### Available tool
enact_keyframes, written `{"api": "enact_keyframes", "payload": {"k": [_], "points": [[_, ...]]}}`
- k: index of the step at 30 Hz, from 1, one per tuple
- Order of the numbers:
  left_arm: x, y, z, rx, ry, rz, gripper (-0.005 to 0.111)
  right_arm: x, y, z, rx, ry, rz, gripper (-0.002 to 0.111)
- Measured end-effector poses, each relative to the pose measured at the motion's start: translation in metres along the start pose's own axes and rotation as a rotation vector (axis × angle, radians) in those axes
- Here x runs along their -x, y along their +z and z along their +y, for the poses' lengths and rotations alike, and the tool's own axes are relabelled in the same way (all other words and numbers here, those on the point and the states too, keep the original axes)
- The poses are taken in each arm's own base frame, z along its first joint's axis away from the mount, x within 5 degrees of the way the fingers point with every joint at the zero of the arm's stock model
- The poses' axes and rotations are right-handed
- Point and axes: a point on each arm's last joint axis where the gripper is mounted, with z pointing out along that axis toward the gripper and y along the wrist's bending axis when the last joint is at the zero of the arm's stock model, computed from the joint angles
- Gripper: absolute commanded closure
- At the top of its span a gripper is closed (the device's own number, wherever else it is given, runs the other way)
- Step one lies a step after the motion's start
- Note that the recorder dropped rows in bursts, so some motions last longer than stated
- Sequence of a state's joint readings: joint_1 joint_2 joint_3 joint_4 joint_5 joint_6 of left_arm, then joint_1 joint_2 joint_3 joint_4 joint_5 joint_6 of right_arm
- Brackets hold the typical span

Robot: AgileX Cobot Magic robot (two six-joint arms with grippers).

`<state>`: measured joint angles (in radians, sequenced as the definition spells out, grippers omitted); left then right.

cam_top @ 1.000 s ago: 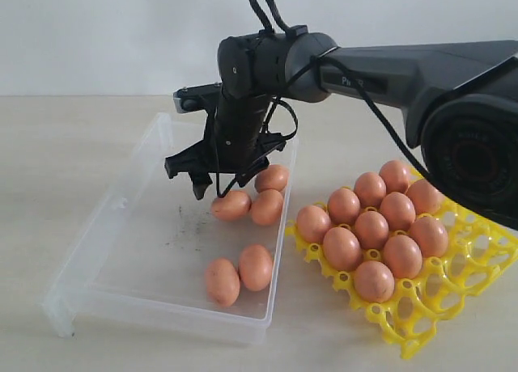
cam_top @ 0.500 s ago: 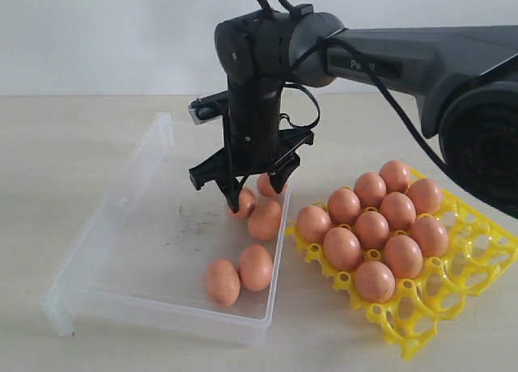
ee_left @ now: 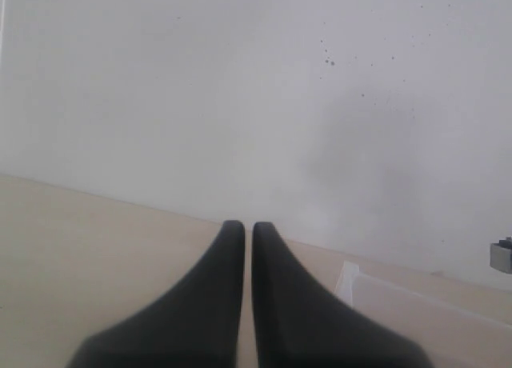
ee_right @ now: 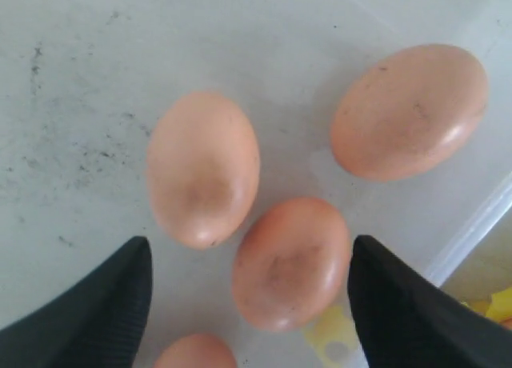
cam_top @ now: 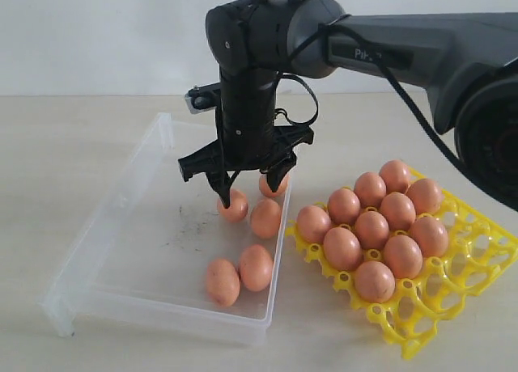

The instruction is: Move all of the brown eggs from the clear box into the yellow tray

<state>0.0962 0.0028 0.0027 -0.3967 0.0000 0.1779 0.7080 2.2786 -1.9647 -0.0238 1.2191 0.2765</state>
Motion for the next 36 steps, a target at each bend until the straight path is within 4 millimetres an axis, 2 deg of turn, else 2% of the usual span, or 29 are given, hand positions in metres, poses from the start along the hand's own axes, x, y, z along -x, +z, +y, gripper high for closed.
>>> {"api": "enact_keyframes", "payload": {"k": [7,10,12,15,18,21,23,27,28,29,31,33,36], "points": [[0.000,0.000,0.000,-0.008,-0.001,0.002,0.103,-0.001,0.003,-0.003,-0.028,0.197,-0.001,0.046],[-0.001,0.000,-0.002,-0.040,-0.003,0.009,0.103,-0.002,0.006,-0.004,-0.104,0.346,-0.036,0.046],[-0.001,0.000,-0.003,-0.059,-0.005,0.013,0.103,-0.005,0.008,0.003,-0.181,0.411,-0.119,0.046],[-0.001,0.000,-0.004,-0.071,-0.006,0.016,0.103,-0.011,0.009,0.019,-0.325,0.379,-0.308,0.046],[-0.001,0.000,-0.004,-0.072,-0.006,0.016,0.103,-0.017,-0.004,0.037,-0.498,0.266,-0.514,0.046],[-0.001,0.000,-0.004,-0.072,-0.006,0.016,0.103,-0.021,-0.041,0.057,-0.650,0.143,-0.748,0.051],[-0.001,0.000,-0.004,-0.072,-0.006,0.016,0.103,-0.024,-0.074,0.068,-0.710,0.050,-0.890,0.063],[-0.001,0.000,-0.004,-0.072,-0.006,0.016,0.103,-0.035,-0.129,0.081,-0.836,-0.173,-1.009,0.095],[-0.001,0.000,-0.004,-0.072,-0.006,0.016,0.103,-0.039,-0.140,0.083,-0.872,-0.237,-1.006,0.104],[-0.001,0.000,-0.004,-0.072,-0.006,0.016,0.103,-0.043,-0.149,0.084,-0.906,-0.302,-0.987,0.108],[-0.001,0.000,-0.004,-0.072,-0.006,0.016,0.103,-0.048,-0.155,0.083,-0.938,-0.418,-0.898,0.108],[-0.001,0.000,-0.004,-0.072,-0.006,0.016,0.103,-0.053,-0.150,0.078,-0.922,-0.557,-0.725,0.108],[-0.001,0.000,-0.004,-0.072,-0.006,0.016,0.103,-0.064,-0.124,0.068,-0.832,-0.772,-0.448,0.108]]}}
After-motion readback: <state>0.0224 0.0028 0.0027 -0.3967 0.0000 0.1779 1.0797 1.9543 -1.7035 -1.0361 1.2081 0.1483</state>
